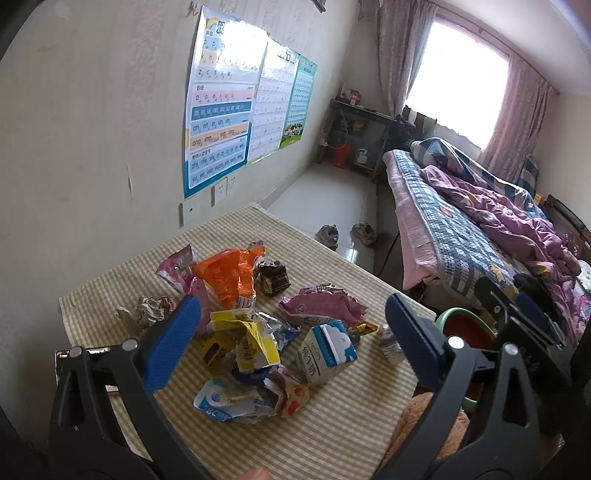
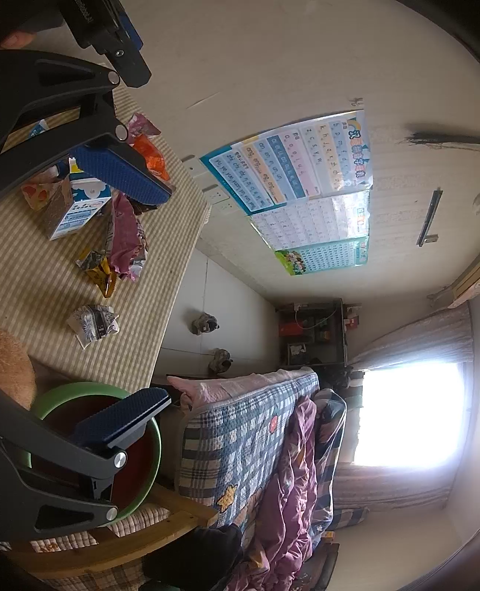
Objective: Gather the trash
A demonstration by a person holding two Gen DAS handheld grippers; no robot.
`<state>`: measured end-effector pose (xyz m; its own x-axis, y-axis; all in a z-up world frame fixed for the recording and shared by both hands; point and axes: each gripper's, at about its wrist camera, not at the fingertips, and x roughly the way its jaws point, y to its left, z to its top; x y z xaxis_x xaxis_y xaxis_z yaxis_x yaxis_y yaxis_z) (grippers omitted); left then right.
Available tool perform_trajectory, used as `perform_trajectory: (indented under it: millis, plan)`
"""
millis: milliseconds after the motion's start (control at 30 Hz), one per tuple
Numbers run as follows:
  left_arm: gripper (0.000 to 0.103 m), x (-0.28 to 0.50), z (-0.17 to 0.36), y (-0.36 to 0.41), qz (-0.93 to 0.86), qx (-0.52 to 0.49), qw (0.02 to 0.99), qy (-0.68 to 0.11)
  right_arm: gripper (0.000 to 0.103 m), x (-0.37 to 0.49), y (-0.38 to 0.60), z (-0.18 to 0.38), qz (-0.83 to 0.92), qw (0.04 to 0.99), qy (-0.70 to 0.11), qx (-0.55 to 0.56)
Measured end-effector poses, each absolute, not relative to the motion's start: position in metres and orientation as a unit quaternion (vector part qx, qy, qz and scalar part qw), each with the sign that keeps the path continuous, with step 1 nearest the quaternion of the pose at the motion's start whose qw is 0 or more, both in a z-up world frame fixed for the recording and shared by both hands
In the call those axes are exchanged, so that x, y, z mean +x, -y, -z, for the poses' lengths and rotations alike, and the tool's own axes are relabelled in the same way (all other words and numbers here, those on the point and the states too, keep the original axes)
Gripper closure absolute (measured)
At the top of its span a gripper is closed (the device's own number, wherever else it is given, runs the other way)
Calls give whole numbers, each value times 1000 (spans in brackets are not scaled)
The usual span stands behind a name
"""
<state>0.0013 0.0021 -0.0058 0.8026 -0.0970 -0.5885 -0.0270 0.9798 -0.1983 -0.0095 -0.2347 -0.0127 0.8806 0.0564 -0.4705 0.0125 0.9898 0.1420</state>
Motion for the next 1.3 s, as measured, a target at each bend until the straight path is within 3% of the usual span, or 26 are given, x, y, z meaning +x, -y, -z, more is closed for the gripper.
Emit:
perform_trajectory:
  millis: [1300]
  plan:
    - [5,-1,21,-2,8,-99,938,-331,7,-10,244,19,2,964,-252,78]
